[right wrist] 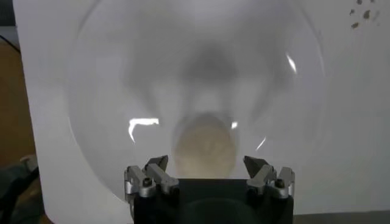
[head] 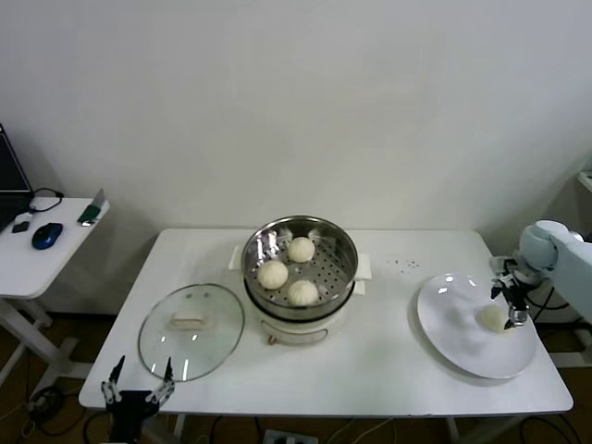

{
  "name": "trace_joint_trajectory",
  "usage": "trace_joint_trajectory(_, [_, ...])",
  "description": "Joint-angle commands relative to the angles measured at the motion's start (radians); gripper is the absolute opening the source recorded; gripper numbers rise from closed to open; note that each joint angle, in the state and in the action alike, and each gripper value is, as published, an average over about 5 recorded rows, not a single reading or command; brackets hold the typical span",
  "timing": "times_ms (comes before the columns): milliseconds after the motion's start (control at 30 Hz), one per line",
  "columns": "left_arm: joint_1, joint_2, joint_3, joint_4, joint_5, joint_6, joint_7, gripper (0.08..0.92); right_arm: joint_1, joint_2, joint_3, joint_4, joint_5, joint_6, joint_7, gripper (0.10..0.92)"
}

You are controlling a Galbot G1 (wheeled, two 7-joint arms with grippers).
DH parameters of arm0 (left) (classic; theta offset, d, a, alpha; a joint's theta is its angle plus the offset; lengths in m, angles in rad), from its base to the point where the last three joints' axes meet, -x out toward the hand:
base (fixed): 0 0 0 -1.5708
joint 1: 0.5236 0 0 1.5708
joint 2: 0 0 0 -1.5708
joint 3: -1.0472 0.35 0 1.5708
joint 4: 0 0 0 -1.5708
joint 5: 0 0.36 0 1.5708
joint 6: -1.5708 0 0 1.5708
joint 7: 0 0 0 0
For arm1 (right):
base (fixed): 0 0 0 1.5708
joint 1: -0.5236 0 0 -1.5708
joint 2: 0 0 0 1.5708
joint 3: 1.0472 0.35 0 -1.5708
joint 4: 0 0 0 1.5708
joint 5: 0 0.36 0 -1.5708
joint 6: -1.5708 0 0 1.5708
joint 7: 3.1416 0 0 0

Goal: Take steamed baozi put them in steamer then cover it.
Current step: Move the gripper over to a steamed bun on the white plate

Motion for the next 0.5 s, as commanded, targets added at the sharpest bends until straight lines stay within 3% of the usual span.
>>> trace_joint_trajectory(33, [-0.001, 0.001, 0.0, 0.005, 0.004, 0.0, 0.0, 0.823, -0.065, 0.042, 0.088, -0.095, -0.062, 0.022, 0.0, 0.823])
trace_joint_trajectory(500, [-0.002, 0.002, 0.005, 0.016, 0.015, -0.003, 0.002, 0.823, -0.07, 0.106, 0.136, -0.173, -0.107, 0.064, -0.015, 0.812])
